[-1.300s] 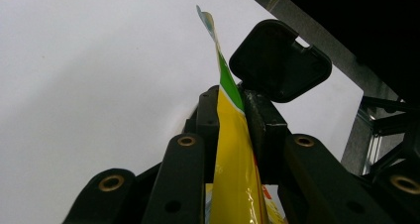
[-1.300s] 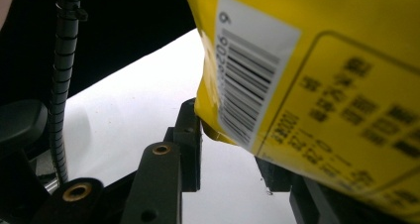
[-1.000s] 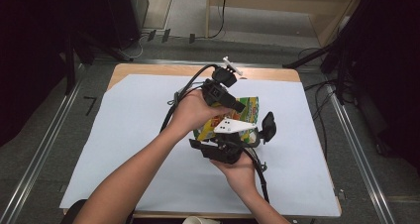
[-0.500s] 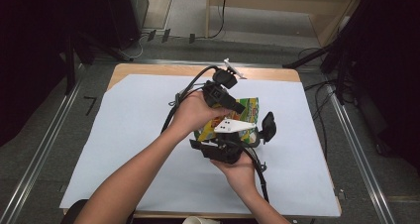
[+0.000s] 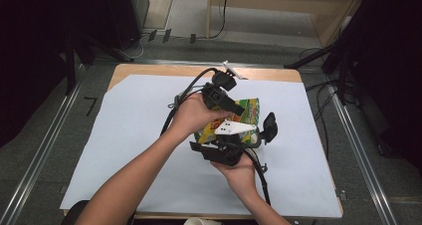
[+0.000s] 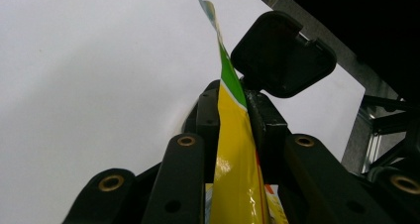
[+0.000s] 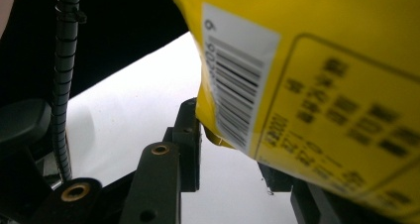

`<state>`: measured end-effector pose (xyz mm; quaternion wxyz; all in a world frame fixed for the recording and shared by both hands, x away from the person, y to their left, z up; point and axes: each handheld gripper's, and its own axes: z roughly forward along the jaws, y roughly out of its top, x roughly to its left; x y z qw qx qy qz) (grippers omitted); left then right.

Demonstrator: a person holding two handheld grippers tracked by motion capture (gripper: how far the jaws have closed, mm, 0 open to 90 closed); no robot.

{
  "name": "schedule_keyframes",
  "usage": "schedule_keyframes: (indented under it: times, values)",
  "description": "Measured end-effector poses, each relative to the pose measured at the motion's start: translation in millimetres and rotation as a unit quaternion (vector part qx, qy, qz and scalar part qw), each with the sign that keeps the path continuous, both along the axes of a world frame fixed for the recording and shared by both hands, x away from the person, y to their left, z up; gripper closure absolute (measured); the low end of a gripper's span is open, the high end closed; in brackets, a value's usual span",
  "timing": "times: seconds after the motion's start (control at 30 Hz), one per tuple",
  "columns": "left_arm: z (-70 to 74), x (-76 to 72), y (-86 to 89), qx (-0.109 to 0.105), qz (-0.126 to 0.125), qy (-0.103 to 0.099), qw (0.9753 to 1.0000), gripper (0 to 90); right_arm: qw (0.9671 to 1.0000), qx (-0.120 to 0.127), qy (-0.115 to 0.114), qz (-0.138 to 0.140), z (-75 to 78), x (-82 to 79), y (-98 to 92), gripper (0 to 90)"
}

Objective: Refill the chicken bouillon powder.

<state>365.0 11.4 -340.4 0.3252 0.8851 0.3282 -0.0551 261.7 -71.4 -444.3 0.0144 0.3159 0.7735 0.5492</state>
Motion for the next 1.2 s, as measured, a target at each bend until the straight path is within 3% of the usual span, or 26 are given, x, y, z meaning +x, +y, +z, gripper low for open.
schedule_keyframes:
  times: [0.47, 0.6, 0.83, 0.9, 1.07, 1.2]
  values:
    - [-24.7, -10.8, 30.8, -0.055, -0.005, 0.02, 0.9982, 80.6, 0.9995, -0.024, -0.007, 0.018, -20.3, -6.7, 7.0, 61.1]
    - [-29.6, -12.9, 39.8, -0.069, -0.015, 0.011, 0.9974, 83.7, 0.9992, -0.03, -0.008, 0.025, -24.2, -7.2, 9.6, 58.9]
    - [-39.1, -16.0, 54.3, -0.097, -0.016, 0.015, 0.995, 86.4, 0.9984, -0.05, -0.006, 0.028, -32.4, -8.5, 14.2, 56.1]
    - [-40.6, -16.0, 56.9, -0.1, -0.018, 0.019, 0.9947, 87.1, 0.9982, -0.052, -0.005, 0.028, -34.7, -8.7, 14.1, 54.9]
    - [-38.9, -17.7, 63.2, -0.089, -0.023, 0.005, 0.9958, 88.9, 0.9979, -0.059, 0.0, 0.026, -39.0, -6.6, 12.1, 51.8]
    - [-42.6, -17.5, 67.2, -0.095, -0.024, 0.009, 0.9952, 89.1, 0.9971, -0.07, 0.002, 0.029, -42.1, -5.8, 12.4, 51.4]
